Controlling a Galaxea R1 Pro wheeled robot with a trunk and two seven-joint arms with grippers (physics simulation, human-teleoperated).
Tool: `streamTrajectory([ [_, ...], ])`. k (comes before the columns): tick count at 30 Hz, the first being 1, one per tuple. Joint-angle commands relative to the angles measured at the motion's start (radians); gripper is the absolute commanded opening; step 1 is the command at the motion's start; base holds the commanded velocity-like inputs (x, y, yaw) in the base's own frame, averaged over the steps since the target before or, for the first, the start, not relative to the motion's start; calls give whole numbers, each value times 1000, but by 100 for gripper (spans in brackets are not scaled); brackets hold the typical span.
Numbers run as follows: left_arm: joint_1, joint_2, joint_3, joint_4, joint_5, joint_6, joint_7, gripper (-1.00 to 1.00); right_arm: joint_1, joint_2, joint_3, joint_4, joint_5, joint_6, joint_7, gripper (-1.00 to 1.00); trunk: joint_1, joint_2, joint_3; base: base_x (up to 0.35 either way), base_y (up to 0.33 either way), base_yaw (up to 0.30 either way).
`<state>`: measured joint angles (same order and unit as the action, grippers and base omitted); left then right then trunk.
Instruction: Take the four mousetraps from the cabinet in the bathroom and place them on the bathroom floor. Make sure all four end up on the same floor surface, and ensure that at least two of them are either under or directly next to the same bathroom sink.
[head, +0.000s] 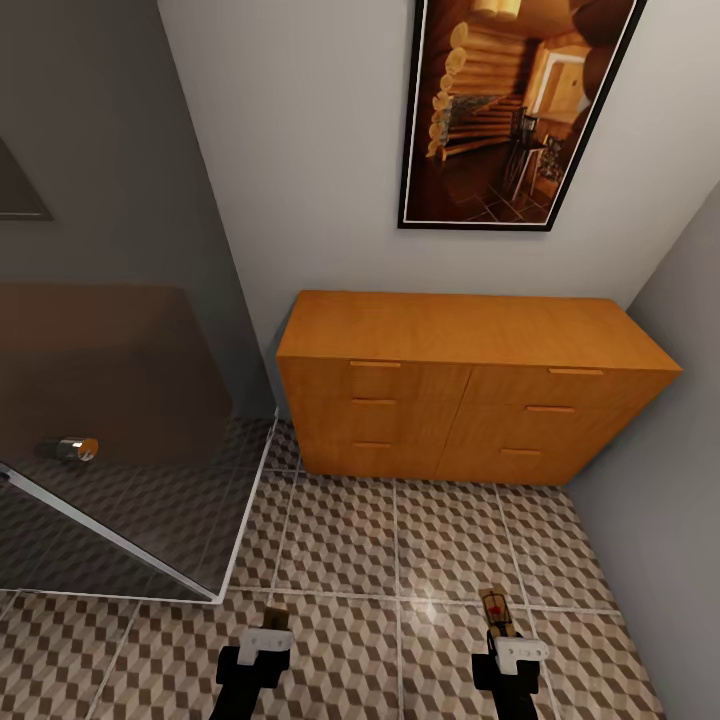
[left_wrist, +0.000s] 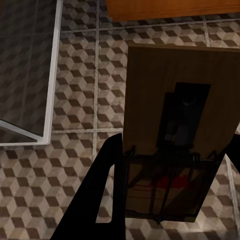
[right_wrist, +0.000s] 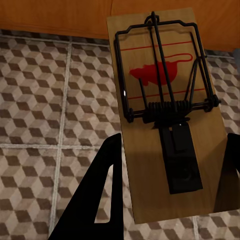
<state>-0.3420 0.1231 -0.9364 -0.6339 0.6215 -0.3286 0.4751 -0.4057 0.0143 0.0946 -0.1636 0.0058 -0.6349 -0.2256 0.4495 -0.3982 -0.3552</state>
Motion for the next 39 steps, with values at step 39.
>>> streamTrajectory([
  [39,-2,-3,-9,42,7,-52,10,-100,-1,3,8,1,-1,0,-9,-100,1,-2,-2,-137,0,1],
])
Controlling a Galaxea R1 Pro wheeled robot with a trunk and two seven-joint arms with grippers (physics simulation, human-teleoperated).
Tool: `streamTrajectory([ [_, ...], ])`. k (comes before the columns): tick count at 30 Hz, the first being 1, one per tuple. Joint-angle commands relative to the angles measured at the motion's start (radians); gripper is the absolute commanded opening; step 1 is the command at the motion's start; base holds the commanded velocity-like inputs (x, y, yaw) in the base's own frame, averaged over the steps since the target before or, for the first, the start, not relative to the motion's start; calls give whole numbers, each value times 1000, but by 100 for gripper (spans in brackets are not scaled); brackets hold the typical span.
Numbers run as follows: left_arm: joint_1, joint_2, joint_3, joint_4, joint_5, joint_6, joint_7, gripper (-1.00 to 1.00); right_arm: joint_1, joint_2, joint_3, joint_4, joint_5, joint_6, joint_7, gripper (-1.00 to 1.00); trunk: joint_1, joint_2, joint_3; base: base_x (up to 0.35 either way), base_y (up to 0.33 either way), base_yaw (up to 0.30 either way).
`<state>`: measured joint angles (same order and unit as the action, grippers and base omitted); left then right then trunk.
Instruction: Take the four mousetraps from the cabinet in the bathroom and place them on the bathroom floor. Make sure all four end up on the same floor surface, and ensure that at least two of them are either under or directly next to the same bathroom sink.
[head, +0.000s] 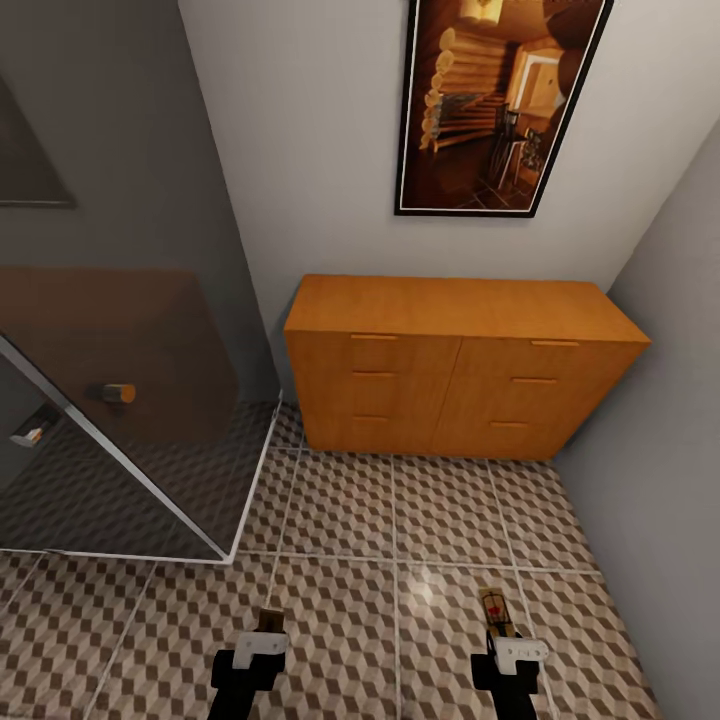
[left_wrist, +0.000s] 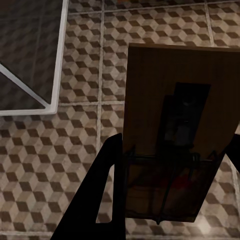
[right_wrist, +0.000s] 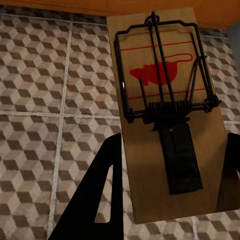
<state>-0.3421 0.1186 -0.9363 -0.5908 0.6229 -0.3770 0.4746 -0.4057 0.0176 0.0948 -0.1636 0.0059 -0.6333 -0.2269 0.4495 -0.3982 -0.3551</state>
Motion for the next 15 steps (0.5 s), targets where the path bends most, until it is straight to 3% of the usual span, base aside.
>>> streamTrajectory([
  [1,-2,1,-9,-1,6,-3,10,-100,-1,0,8,1,-1,-2,-8,-100,1,-2,-2,0,0,129],
  [15,-2,1,-9,-1,6,-3,10,-100,-1,2,8,1,-1,-2,-8,-100,1,-2,1,0,0,234],
])
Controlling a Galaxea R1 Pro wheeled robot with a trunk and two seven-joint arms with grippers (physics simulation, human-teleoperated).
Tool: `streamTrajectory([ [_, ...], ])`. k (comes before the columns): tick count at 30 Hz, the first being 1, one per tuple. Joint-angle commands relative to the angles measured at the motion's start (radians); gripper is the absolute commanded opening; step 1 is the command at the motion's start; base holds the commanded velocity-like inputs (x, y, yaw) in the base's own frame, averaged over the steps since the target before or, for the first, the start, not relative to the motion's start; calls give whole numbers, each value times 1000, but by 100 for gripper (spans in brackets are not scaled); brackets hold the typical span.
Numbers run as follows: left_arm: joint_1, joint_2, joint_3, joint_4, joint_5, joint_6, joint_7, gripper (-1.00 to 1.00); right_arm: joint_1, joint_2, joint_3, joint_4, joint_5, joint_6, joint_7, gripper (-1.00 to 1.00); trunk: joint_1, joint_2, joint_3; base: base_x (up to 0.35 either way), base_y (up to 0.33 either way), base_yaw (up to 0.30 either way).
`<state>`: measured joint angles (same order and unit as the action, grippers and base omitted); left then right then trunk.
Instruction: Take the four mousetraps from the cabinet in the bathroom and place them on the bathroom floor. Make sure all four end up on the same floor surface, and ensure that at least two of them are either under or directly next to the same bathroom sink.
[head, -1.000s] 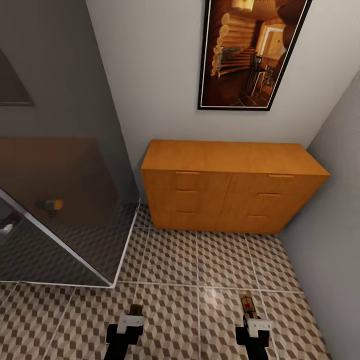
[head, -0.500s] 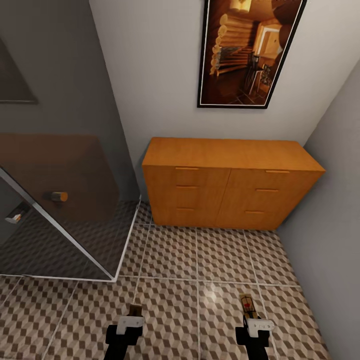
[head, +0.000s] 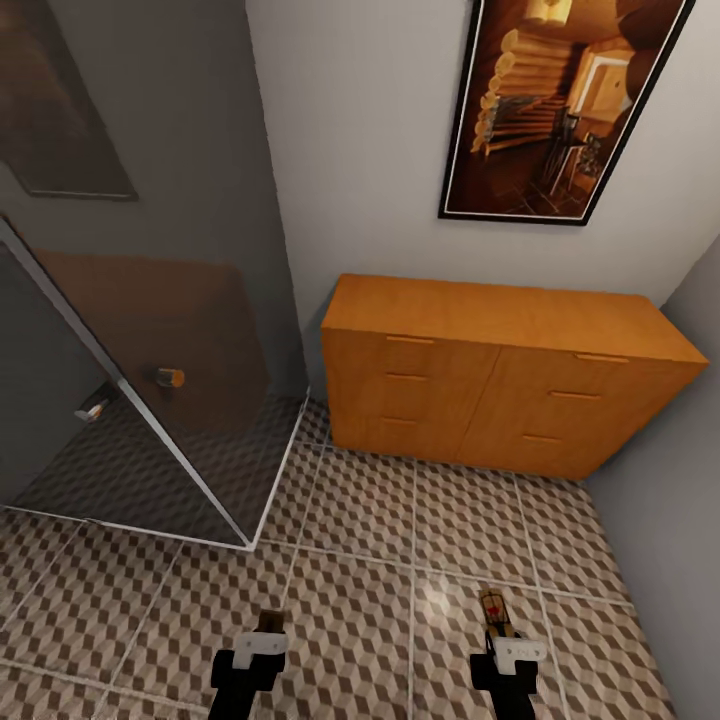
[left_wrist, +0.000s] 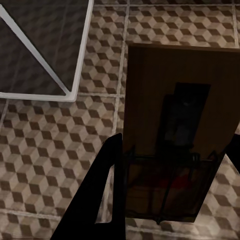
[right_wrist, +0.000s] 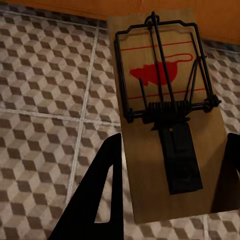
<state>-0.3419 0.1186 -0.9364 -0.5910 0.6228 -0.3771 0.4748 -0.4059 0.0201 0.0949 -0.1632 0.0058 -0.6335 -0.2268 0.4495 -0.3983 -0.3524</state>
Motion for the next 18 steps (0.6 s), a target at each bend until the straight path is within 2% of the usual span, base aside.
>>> streamTrajectory([
  [1,-2,1,-9,-1,6,-3,10,-100,-1,0,8,1,-1,-2,-8,-100,1,-2,-1,0,0,253],
  [18,-2,1,-9,0,6,-3,10,-100,-1,1,9,1,-1,-2,-8,-100,1,-2,16,0,0,241],
])
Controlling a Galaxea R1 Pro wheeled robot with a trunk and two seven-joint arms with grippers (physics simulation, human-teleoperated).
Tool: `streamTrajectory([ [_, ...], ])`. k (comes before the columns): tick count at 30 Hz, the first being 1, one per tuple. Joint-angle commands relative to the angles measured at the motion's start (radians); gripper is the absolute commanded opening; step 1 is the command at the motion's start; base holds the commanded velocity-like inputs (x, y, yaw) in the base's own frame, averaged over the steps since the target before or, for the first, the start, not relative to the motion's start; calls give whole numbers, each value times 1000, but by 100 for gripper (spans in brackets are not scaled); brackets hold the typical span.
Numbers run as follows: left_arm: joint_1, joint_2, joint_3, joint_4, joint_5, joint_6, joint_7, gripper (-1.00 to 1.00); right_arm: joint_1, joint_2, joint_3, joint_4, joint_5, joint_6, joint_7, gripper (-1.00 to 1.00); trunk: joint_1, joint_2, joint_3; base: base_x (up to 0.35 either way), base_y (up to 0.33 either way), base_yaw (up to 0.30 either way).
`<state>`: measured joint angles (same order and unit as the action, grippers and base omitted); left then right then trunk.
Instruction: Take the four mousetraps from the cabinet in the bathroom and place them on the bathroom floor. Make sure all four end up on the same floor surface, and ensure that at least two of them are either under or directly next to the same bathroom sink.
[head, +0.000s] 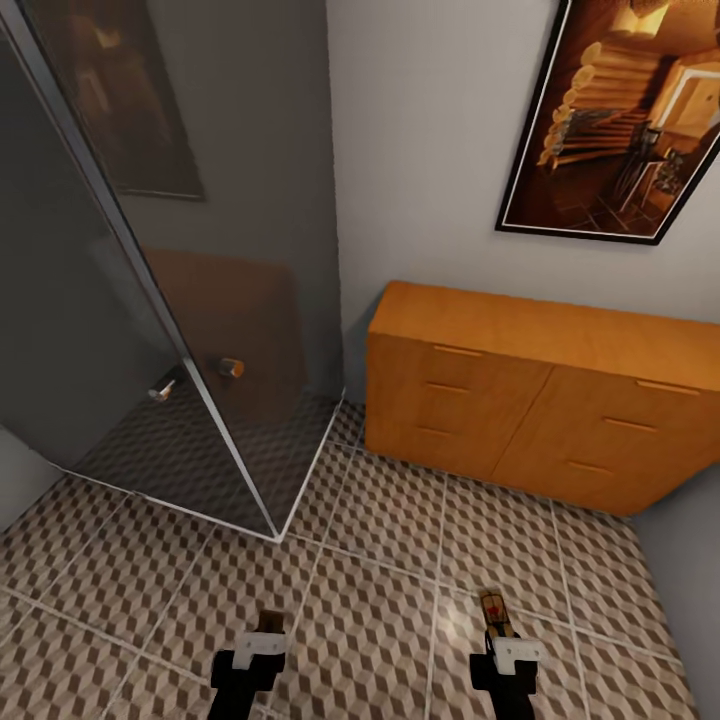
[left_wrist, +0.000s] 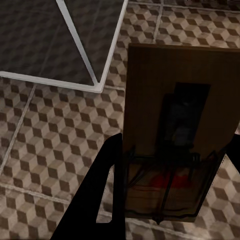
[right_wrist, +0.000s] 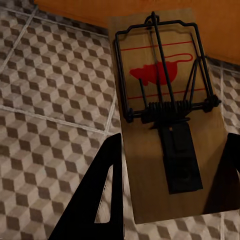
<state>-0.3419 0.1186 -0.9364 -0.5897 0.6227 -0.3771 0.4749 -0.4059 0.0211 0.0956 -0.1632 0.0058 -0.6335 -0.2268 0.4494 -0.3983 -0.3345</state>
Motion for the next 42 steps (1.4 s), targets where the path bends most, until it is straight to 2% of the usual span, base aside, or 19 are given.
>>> streamTrajectory([
  [1,-2,1,-9,-1,6,-3,10,-100,-1,0,8,1,-1,-2,-8,-100,1,-2,0,0,0,233],
  [24,-2,1,-9,4,8,-3,10,-100,-1,2,9,2,-1,-2,-8,-100,1,-2,25,0,0,232],
  [32,-2,-29,-9,48,6,-3,10,-100,-1,2,9,2,-1,-2,-8,-100,1,-2,34,0,0,232],
  [42,-2,-34,-9,57,6,-3,10,-100,-1,3,9,2,-1,-2,-8,-100,1,-2,45,0,0,232],
])
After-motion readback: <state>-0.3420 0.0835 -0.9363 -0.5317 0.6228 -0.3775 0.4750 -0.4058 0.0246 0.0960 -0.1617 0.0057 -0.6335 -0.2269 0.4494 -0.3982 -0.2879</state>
